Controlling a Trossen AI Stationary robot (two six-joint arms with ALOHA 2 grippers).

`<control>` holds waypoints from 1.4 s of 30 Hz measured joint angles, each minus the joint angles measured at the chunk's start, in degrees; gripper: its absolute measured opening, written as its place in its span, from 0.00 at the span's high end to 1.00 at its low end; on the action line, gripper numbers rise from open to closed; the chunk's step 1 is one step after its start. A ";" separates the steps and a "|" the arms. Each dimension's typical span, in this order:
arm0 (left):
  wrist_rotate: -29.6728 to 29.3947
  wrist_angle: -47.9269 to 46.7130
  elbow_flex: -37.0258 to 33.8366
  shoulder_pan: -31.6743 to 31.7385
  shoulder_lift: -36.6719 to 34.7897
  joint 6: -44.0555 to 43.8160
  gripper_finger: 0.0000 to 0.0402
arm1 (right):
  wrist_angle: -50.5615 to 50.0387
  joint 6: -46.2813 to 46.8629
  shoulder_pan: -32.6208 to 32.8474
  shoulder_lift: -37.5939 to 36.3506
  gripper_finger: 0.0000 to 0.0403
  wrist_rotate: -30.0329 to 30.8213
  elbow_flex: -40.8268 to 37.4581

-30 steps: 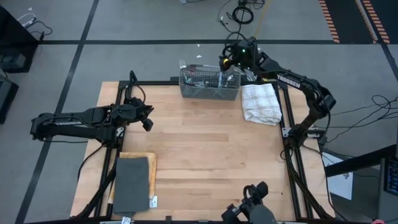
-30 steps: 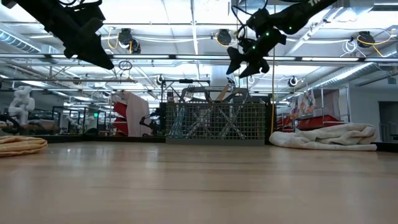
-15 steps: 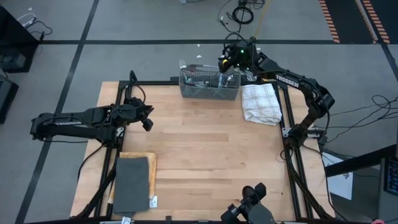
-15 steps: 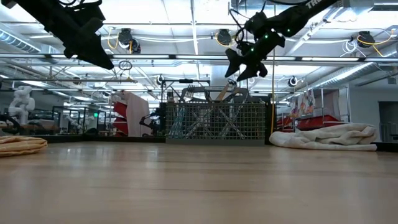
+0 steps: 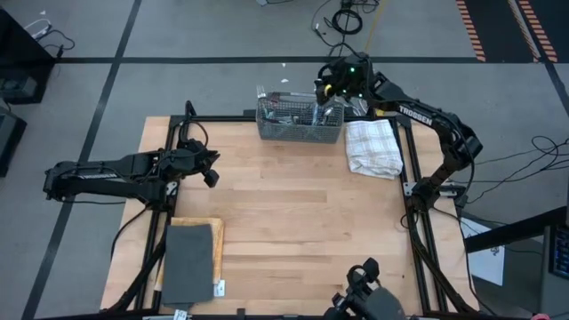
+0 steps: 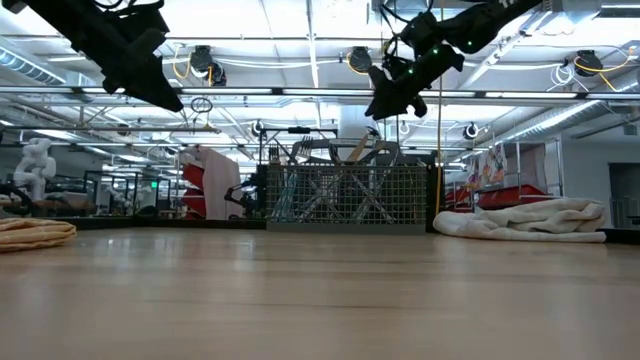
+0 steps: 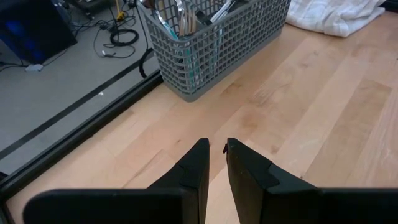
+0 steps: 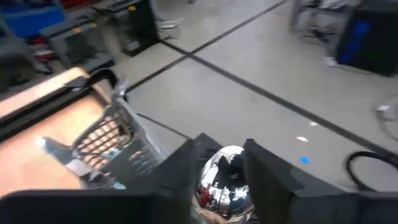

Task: Sort silverware
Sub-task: Put the spoon into the silverware basket, then return to Home position

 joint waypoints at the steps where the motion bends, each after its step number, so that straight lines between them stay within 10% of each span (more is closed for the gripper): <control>1: 0.00 0.02 0.00 0.00 0.00 0.02 0.84 | 0.01 -0.15 -0.74 -0.01 0.69 -2.33 0.00; 9: 0.00 0.00 0.00 0.00 0.01 0.01 0.84 | -0.96 -1.12 -5.37 0.00 0.31 -10.64 0.00; 14: -0.19 0.02 0.00 0.06 0.00 0.00 0.84 | -0.99 -5.51 -6.26 0.25 0.25 -13.12 0.00; 31: -1.73 0.11 0.00 0.17 0.02 -1.60 0.84 | -0.83 -5.72 -5.87 4.26 0.34 -20.60 -0.02; 42: -1.72 0.11 0.00 0.17 0.02 -1.73 0.84 | -0.91 -4.63 -4.15 3.98 0.69 -20.81 -0.02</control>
